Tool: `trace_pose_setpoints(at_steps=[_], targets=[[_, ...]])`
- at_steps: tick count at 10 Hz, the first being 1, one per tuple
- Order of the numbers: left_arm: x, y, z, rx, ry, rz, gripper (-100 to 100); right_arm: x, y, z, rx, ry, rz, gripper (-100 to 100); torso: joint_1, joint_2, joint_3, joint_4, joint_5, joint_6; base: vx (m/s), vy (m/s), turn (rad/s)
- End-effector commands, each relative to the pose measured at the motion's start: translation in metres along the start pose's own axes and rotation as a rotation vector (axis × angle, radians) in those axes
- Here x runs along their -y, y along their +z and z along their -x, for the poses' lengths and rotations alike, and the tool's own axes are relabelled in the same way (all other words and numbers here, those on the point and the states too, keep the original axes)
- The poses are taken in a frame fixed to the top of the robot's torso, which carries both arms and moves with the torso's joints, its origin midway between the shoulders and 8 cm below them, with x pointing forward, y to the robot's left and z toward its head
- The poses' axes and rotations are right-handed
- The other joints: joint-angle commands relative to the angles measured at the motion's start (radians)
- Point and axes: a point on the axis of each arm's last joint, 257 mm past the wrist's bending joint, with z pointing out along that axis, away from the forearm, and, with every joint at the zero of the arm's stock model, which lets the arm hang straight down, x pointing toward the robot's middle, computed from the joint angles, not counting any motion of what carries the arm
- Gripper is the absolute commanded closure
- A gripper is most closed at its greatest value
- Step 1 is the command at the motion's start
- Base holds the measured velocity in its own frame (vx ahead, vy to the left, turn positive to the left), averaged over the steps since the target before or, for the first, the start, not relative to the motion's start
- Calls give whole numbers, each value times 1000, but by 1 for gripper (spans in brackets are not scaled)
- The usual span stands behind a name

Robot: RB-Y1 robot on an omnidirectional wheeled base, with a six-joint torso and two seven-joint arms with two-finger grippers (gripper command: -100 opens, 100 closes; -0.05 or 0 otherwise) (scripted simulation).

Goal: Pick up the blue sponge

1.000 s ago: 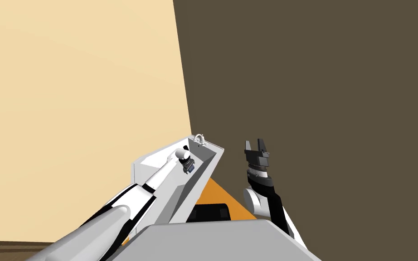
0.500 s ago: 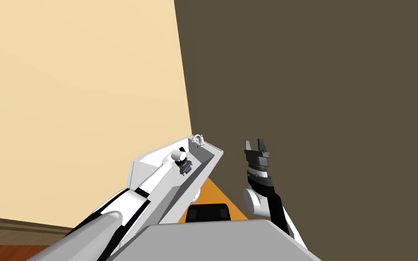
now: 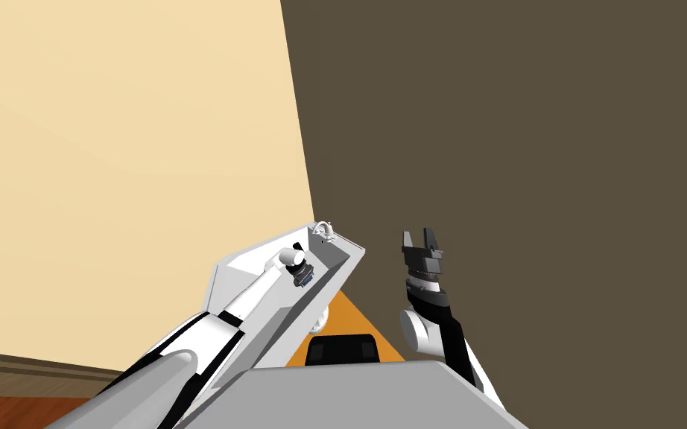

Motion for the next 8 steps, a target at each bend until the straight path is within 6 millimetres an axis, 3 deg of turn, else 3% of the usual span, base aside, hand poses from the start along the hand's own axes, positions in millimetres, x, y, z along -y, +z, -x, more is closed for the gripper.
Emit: trace_pose_setpoints(at_steps=[1,2,3,4,8], targets=[[0,0,0,0,0,0,100,0,0,0,0,0,0,0,0,0,0,0,0,0,0,0,0],[0,0,0,0,0,0,100,0,0,0,0,0,0,0,0,0,0,0,0,0,0,0,0],[0,0,0,0,-1,0,0,0,0,0,0,0,0,0,0,0,0,0,0,0,0,0,0],[10,-3,-6,3,-20,-1,100,0,0,0,0,0,0,0,0,0,0,0,0,0,-40,84,-162],[31,-8,-22,11,-76,-3,100,0,0,0,0,0,0,0,9,4,2,1,2,0,-51,148,-162]])
